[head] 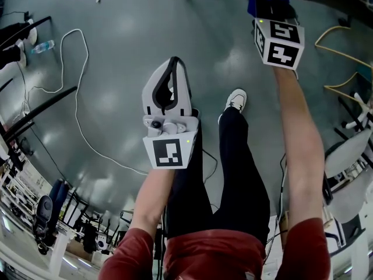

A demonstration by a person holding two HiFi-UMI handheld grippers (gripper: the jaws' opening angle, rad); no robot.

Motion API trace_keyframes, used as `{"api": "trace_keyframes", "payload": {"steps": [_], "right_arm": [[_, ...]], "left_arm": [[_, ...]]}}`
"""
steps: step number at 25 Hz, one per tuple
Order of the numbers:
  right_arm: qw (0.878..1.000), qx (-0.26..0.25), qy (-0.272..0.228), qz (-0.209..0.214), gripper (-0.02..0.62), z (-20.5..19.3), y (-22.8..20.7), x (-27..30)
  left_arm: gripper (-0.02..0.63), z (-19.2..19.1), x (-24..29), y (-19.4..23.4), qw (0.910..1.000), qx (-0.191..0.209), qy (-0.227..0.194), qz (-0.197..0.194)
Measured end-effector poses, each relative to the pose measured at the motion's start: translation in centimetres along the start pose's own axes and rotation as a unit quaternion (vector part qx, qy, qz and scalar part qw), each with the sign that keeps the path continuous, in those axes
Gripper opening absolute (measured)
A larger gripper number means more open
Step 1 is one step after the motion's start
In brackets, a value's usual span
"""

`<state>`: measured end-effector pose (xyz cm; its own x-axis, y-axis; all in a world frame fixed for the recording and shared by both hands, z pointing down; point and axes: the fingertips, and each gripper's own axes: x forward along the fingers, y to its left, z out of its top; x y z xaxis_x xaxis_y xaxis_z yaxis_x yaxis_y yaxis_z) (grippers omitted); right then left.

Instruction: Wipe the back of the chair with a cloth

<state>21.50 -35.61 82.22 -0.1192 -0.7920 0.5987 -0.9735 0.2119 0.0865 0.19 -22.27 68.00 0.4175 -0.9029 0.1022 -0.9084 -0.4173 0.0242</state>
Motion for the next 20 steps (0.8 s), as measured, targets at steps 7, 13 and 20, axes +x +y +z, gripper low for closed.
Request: {"api": "trace_keyframes", "payload": {"steps": [7, 13, 20], "right_arm": [[1.000, -0.013, -0.007, 0.024, 0.061, 2.0, 5.4, 0.9], [1.000, 0.012, 0.000, 0.015, 0.061, 2.8, 8.9, 1.6], [0.999, 0.015, -0.002, 0.035, 0.061, 4.4, 13.8, 2.5]], "left_arm": [[0.014, 0.4, -1.9, 3.6, 0.9999, -0.002, -0.004, 0.014], [0.014, 0.7, -3.8, 7.4, 0.9994, -0.004, -0.007, 0.032], [0.014, 0.8, -5.9, 11.4, 0.9986, -0.007, -0.011, 0.051]]}}
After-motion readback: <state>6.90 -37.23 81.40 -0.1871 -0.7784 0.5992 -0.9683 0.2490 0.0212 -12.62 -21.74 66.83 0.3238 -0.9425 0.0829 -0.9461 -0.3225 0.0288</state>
